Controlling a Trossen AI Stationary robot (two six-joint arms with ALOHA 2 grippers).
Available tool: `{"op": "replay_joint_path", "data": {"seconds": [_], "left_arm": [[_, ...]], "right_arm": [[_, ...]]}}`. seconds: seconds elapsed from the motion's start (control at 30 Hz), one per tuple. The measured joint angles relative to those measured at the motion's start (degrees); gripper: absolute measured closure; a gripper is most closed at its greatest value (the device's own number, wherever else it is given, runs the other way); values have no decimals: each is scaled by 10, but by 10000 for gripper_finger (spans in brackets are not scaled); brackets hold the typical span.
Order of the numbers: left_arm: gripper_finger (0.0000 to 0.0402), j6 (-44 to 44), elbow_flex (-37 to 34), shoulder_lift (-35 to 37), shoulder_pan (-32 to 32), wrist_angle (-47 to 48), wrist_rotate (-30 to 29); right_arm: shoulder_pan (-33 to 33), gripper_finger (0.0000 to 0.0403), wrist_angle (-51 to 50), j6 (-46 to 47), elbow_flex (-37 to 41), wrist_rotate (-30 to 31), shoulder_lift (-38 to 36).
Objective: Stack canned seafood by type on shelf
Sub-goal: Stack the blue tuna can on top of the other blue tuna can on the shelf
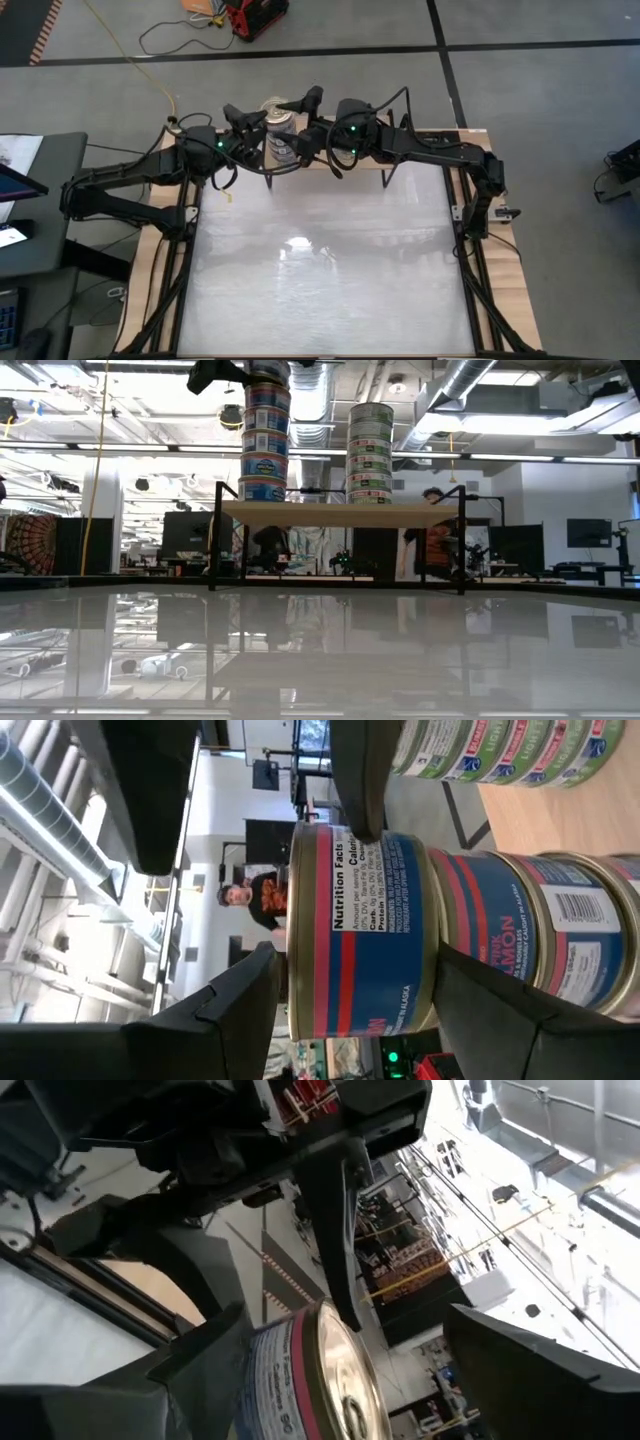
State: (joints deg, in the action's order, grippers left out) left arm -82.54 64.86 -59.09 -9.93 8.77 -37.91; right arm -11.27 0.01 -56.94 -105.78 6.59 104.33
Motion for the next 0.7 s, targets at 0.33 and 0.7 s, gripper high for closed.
{"op": "replay_joint_path", "data": {"seconds": [0.33,0.7], "left_arm": [[161,-3,0,0,0,-18,6],[161,1,0,0,0,-18,7]], "right_arm": [[-14,40,18,-5,0,-7,0],[-32,40,11,6,0,8,0]]}}
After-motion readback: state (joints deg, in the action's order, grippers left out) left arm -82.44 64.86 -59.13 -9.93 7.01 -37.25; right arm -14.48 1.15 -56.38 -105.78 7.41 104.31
